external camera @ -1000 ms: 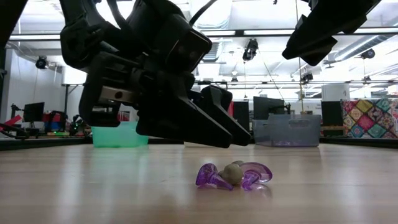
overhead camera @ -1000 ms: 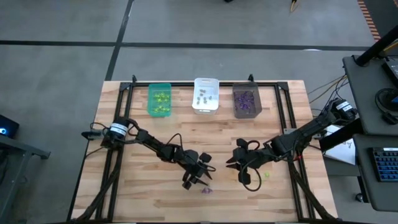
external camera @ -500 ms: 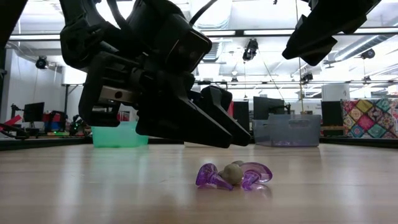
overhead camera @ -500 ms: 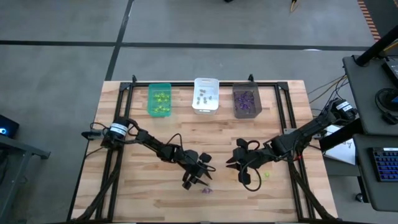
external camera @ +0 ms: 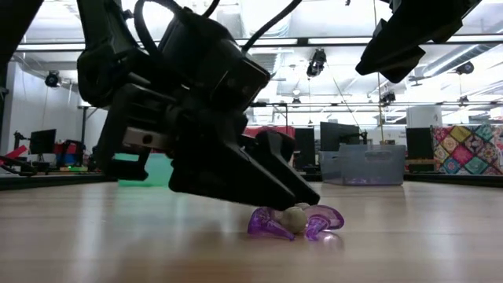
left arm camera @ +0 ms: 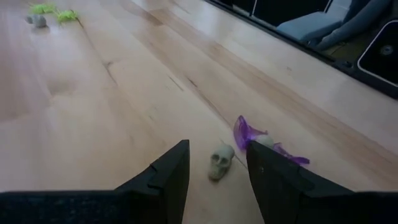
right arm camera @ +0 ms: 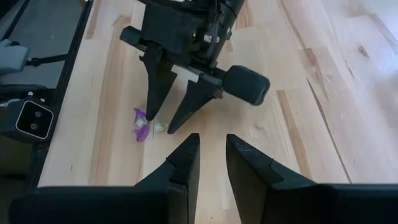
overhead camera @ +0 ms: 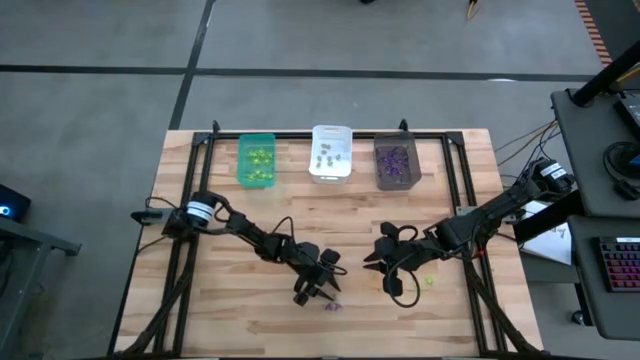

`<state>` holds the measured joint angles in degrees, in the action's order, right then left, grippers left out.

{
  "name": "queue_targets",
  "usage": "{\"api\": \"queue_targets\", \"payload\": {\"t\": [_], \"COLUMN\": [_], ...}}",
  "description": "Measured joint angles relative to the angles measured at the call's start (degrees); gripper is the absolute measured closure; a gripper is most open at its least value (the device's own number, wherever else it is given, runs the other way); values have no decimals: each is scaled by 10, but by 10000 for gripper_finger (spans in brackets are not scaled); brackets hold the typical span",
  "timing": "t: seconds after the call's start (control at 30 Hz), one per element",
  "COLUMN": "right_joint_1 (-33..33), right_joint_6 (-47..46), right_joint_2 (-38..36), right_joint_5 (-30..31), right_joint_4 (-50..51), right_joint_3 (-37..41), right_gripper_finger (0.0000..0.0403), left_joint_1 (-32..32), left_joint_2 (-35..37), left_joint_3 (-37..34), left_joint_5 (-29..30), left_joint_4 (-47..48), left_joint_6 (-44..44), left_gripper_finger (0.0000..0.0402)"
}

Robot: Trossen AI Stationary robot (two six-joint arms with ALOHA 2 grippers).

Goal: Sort Halloween decoration
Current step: Put the white skull toy into the white bin

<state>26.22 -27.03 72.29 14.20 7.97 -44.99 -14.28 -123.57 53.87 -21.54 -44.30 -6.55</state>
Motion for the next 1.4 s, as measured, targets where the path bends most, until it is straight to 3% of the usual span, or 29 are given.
{"api": "queue_targets", "payload": {"t": [1.03, 1.4], "right_joint_1": [0, 0], "right_joint_6": [0, 0], "right_joint_2": [0, 0], "right_joint_5": [15, 24], "right_joint_4": [-2, -2], "right_joint_3": [0, 0], "right_gripper_finger": [333, 333], "left_joint_1": [6, 7], "left_joint_2": [-18, -33], "left_joint_3": [0, 9], "left_joint_5": [-6, -5], "left_joint_4": [-14, -19], "left_joint_6": [-15, -19], "left_gripper_finger": [260, 302]}}
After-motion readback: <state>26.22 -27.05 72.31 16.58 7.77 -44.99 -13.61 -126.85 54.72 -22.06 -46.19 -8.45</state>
